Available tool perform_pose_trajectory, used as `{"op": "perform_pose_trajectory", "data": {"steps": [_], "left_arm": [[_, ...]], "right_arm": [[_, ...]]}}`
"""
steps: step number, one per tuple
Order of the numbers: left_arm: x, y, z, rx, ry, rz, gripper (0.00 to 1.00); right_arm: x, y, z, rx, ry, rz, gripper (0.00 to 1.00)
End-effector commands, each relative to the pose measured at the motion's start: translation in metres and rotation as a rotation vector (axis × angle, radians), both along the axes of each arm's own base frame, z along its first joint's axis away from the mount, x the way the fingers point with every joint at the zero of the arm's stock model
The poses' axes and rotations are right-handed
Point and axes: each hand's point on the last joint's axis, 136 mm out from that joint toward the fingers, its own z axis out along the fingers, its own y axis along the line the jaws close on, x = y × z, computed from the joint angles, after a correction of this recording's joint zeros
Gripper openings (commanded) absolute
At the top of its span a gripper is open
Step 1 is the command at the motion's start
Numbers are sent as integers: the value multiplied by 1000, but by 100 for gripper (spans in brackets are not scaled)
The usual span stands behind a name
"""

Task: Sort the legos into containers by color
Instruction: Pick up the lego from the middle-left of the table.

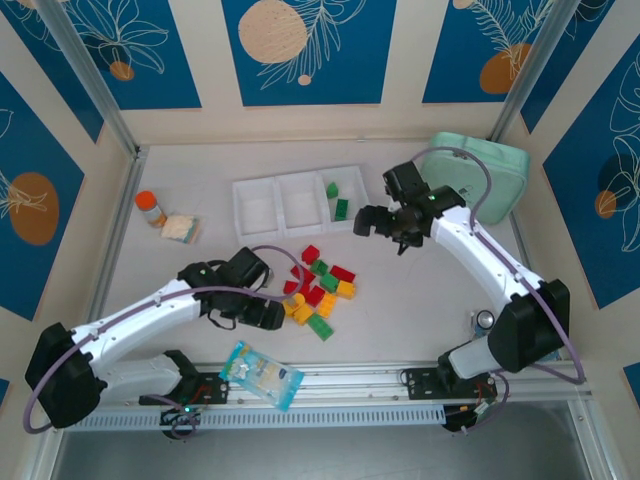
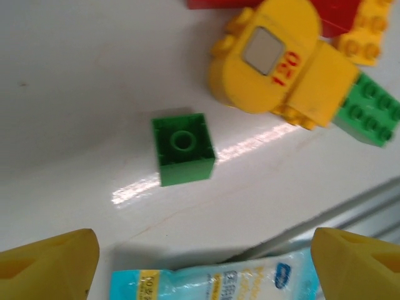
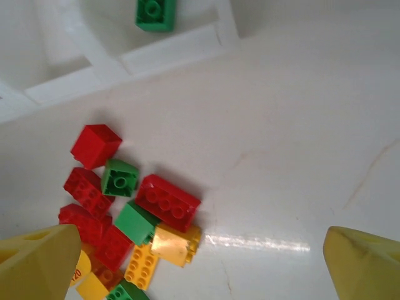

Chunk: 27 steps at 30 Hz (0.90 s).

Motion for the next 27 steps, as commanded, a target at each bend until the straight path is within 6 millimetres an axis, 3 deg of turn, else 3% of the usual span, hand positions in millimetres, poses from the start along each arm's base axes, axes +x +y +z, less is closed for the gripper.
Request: {"op": "perform_pose_trajectory", "data": {"steps": [1,8,27], "left_arm": [[6,9,-15,81,-8,46,81],[11,-1,-35,110,41,12,71],[3,-8,-59,120,121,-40,62]], "right_arm": [[-5,3,0,80,-3,9,99],[-19,0,-23,83,79,6,97],[-25,-2,-29,72,95,-7,97]]}}
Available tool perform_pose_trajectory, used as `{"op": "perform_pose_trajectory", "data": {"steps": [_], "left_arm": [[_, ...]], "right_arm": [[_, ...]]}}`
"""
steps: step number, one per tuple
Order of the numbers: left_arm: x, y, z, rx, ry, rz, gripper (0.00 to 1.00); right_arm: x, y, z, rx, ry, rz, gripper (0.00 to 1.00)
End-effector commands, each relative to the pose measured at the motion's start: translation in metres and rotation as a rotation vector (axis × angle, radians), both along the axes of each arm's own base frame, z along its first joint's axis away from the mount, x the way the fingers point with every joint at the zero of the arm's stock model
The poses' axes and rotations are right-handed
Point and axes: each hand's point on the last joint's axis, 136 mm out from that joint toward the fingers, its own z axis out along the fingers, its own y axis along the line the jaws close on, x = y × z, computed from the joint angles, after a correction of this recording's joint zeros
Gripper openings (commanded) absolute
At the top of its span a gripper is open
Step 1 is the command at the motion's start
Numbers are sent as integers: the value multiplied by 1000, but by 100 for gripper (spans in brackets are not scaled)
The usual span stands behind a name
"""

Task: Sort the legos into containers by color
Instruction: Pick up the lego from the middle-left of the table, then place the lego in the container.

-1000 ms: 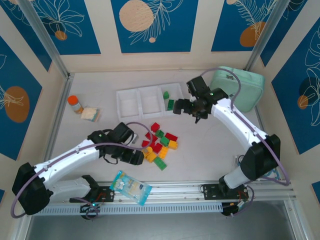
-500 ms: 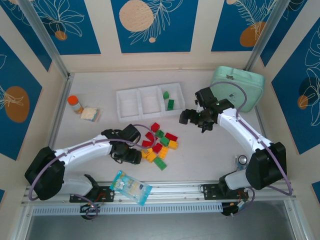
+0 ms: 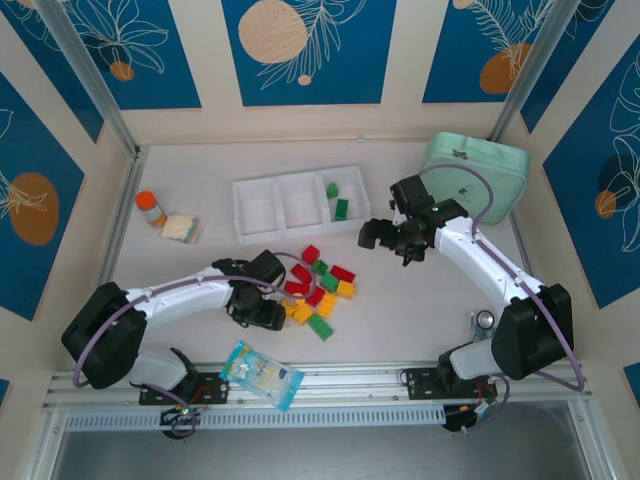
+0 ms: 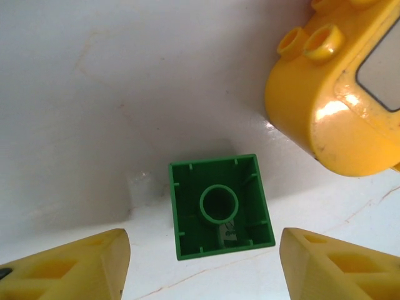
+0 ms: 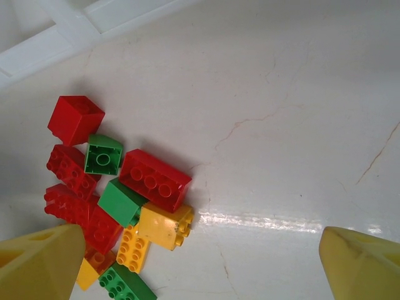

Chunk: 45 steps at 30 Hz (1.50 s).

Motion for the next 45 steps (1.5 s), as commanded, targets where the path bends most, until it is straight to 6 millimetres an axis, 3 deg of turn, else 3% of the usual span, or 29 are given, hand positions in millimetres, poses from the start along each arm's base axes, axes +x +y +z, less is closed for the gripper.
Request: {"op": "perform_pose_trajectory", "data": {"steps": [1,11,16,23,28,31,35,40,45], "left_arm": [[-3,-3,-3,-1,14,-25,60],[7,-7,-7,20,-7,-38,56],[11,-17,-17,4,12,-49,49],[12,-19,-28,32,44,-56,35],[13,-14,-22,54,26,-28,18],[21,-15,5,22,-46,10,12],[50,-30,74,-98,-235,57,11],[102,-78,147,-255,-438,-9,11],[162,-132,172,-253,-515,-78,11]], "right_arm": [[-8,2,0,21,19,-2,97],[-13,-2,3,14,13,-1,97],[-17,-6,3,16,12,-5,97],[-22,-12,4,23,8,-15,97],[-23,-16,3,45,10,-32,97],[-21,-18,9,50,-6,-40,97],[-18,-23,24,54,-62,-57,97],[-17,-31,40,137,-84,-100,97],[-25,-37,54,182,-123,-131,97]]}}
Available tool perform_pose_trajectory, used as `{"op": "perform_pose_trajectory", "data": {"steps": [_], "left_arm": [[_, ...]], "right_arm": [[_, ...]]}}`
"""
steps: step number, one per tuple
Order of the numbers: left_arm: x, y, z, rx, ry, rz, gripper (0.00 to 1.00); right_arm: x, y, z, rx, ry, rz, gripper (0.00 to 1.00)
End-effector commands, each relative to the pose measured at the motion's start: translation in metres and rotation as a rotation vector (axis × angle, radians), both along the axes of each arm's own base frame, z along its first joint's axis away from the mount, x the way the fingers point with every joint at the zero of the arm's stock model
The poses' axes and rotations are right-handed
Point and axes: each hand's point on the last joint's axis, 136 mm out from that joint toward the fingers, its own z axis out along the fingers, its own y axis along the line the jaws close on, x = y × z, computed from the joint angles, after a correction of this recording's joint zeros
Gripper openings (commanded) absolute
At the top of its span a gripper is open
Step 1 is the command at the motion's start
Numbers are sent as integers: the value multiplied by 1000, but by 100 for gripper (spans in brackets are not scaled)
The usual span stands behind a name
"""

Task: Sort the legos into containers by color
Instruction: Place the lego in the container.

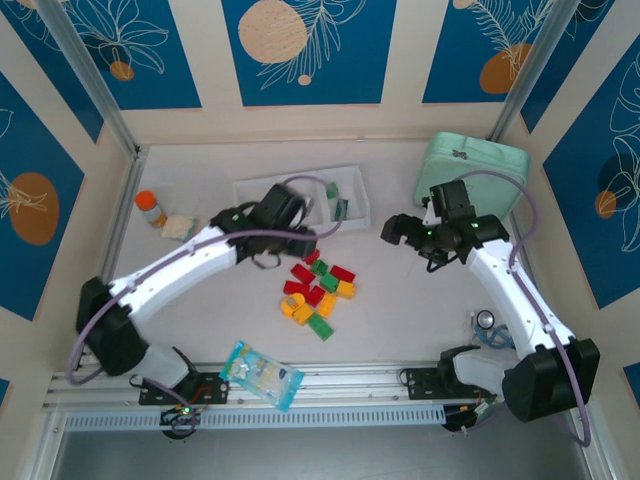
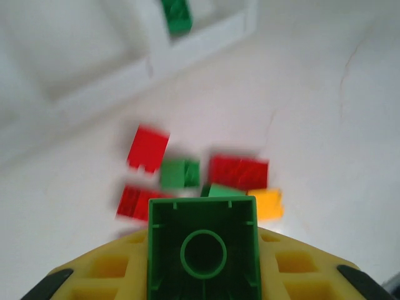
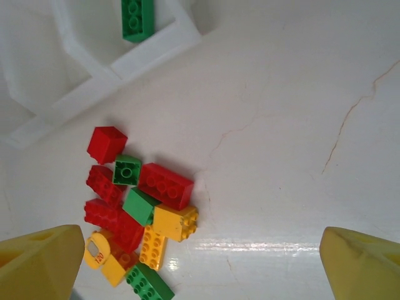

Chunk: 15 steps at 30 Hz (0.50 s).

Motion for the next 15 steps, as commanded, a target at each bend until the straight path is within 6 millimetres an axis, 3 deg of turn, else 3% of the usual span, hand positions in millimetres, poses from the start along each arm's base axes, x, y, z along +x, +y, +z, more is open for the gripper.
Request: {"op": "perform_pose_trajectory", "data": {"steps": [1,5,11,15], "left_arm": [[40,-31,-1,48,-60,-42,11],[90,-70,-3,50,-100,-38,10],[157,-87,-30,59,-123,50,9],[181,-96,-46,46,-143,48,9]], "right_arm": [[-15,6,12,69,-10,7,97],[-28,4,21,90,-27,2,97],[-49,1,31,107,-54,-5,97],[-60,-2,35,104,-60,2,97]]}}
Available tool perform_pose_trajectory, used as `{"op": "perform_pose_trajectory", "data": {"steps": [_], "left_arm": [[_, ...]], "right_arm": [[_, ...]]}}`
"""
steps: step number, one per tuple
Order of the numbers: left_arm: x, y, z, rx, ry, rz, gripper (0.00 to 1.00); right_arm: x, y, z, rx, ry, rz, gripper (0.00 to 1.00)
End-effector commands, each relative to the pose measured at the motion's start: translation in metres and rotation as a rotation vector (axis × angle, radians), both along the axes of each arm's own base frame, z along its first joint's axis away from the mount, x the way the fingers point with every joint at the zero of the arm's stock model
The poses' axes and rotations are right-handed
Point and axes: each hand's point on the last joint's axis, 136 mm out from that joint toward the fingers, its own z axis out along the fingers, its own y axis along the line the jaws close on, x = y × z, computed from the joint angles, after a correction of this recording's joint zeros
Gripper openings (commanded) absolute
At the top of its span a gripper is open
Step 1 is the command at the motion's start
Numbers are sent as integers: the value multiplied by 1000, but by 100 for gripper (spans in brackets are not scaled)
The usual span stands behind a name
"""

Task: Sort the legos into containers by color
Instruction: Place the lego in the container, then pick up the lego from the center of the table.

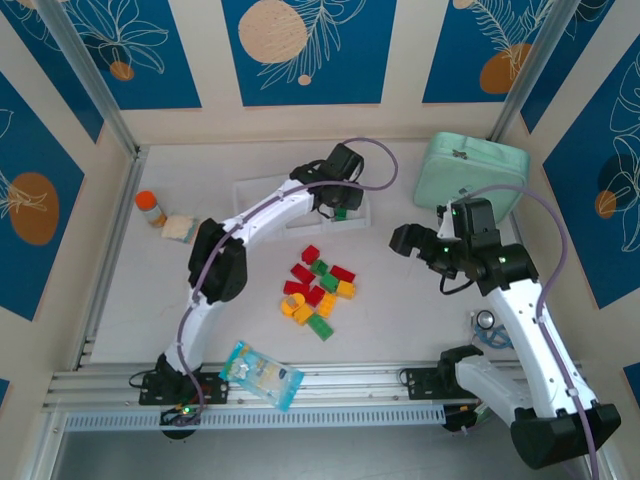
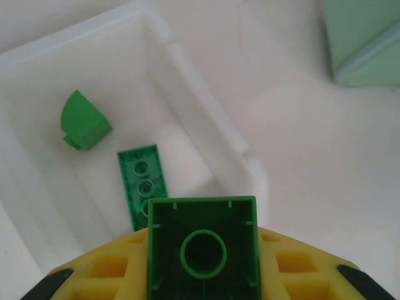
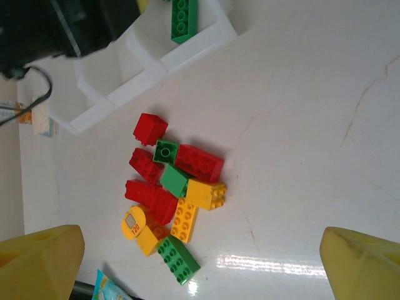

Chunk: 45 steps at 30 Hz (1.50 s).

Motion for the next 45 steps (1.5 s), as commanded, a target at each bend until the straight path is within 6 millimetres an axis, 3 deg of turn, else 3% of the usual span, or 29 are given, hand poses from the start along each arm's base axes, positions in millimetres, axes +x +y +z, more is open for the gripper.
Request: {"op": "perform_pose_trajectory", "data": {"steps": [1,6,8,14,20,24,27,30,37,42,45], "left_arm": [[25,3,4,7,-51,13,10],[42,21,-11,32,-41,56,25],[47,25,-12,32,-43,63,39],[44,29,-1,22,-51,37,69],[32,29,31,-40,-75,1,81],[13,39,64,-80,-119,-23,87],[-8,61,87,-91,-167,-6,100],[-38,89,96,-64,-180,3,100],[-126,164,73,5,-109,36,99],[-188,189,66,-42,-38,-27,99],[-216,206,66,-50,-10,-32,99]], "right_arm": [[-17,-1,-3,13,44,12,97],[-27,-2,4,16,37,22,98],[-29,0,5,25,37,27,99],[-32,4,-3,52,102,20,100],[-34,12,-8,89,139,24,99],[-34,23,-16,87,178,51,100],[-32,33,-29,77,225,68,99],[-30,45,-49,46,300,67,96],[-19,79,-105,-28,441,0,92],[-11,96,-133,-156,498,18,90],[-6,110,-143,-175,494,65,82]]}}
